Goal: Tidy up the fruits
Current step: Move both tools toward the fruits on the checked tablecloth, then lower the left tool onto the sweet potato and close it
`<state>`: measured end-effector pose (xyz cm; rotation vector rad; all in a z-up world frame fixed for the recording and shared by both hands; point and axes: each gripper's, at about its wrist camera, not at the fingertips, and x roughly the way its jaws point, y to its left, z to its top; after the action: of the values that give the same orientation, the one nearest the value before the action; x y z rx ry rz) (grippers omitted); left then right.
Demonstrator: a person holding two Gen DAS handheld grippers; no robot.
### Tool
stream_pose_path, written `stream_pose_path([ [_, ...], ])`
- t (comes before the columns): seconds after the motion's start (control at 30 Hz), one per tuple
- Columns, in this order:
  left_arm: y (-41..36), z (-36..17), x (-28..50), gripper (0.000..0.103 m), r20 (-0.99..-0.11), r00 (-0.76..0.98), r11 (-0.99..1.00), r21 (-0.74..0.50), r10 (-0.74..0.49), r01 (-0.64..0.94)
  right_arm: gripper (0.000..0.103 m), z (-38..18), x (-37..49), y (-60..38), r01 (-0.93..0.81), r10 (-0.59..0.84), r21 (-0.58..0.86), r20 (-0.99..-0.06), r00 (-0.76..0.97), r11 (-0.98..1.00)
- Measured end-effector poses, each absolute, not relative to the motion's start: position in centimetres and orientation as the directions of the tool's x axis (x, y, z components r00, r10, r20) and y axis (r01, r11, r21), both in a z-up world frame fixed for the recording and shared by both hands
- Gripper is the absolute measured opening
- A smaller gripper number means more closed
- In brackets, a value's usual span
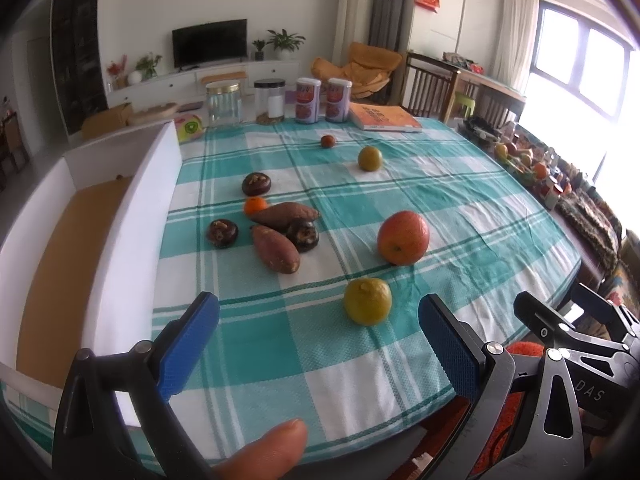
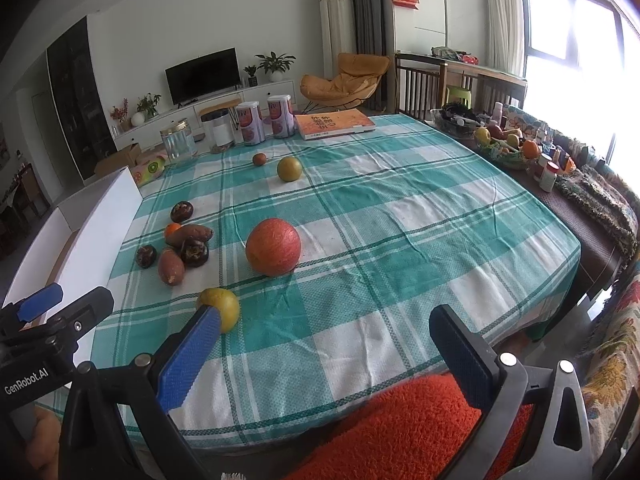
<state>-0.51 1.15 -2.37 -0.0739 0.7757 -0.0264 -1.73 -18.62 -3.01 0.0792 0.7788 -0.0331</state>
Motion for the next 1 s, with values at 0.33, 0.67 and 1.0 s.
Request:
stream_pose_path([
  [0.33, 1.3, -3.7, -0.4, 0.101, -0.723, 0.690, 0.998, -0.068, -0.048, -0.002, 0.103, -3.6, -1.5, -18.0, 0.030, 0.027, 0.067, -0.720, 0.693, 0.997],
  [0.67, 1.9, -6.4, -0.4, 0.101, -0.761, 0.648, 0.998, -0.049, -0.021, -0.026, 0.103, -3.2, -2.0, -20.1, 0.063, 0.020, 0.100, -0.674, 0.739, 0.993],
  [1.0, 2.7, -11.6, 1.7, 0.101, -0.827, 0.563, 0.999, -0.029, -0.004, -0.035, 0.103, -5.7, -1.0, -21.0, 0.060, 0.116, 0.219, -0.707, 0.697, 0.974],
])
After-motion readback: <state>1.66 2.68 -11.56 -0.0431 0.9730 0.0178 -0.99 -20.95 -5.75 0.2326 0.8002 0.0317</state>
